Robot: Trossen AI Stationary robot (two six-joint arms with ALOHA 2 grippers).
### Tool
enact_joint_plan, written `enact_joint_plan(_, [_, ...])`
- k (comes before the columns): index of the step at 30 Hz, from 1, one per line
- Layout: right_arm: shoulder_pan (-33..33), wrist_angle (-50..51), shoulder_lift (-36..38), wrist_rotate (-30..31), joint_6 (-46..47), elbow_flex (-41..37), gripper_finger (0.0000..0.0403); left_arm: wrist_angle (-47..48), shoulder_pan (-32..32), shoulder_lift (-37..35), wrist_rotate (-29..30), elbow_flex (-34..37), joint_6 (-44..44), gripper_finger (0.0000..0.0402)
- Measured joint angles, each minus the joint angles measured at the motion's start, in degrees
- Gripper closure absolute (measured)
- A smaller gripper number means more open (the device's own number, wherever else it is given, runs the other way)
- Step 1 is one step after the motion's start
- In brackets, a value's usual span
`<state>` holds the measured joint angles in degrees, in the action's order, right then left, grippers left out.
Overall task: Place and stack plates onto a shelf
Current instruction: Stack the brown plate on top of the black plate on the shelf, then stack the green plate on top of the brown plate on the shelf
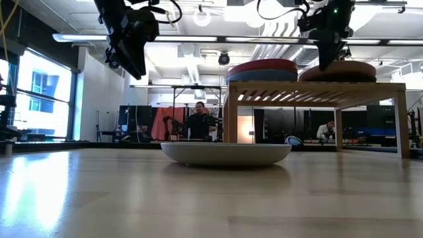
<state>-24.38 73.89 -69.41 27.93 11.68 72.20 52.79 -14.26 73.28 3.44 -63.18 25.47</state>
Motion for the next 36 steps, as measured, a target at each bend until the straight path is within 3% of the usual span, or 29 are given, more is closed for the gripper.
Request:
enact_joint_plan(5, [0.0,-0.02,-0.01,2.11,-0.23,0.02,0.0289,-0.02,0.0,0.0,0.0,0.0,0.02,0.0296])
enact_joint_plan(20, [1.9,-0.05,-0.02,-11.0,3.05,0.04,0.0288,-0.02,0.0,0.0,-0.36,0.0,2.22,0.0296])
enact_joint_plan(24, [2.48,-0.07,-0.01,-14.88,4.76,0.04,0.0288,1.59,0.33,0.0,-4.62,0.0,6.15,0.0296])
enact_joint_plan(36, [6.32,-1.55,0.15,-28.57,10.95,0.04,0.0289,6.19,9.55,0.0,-8.46,4.27,18.06,0.0296])
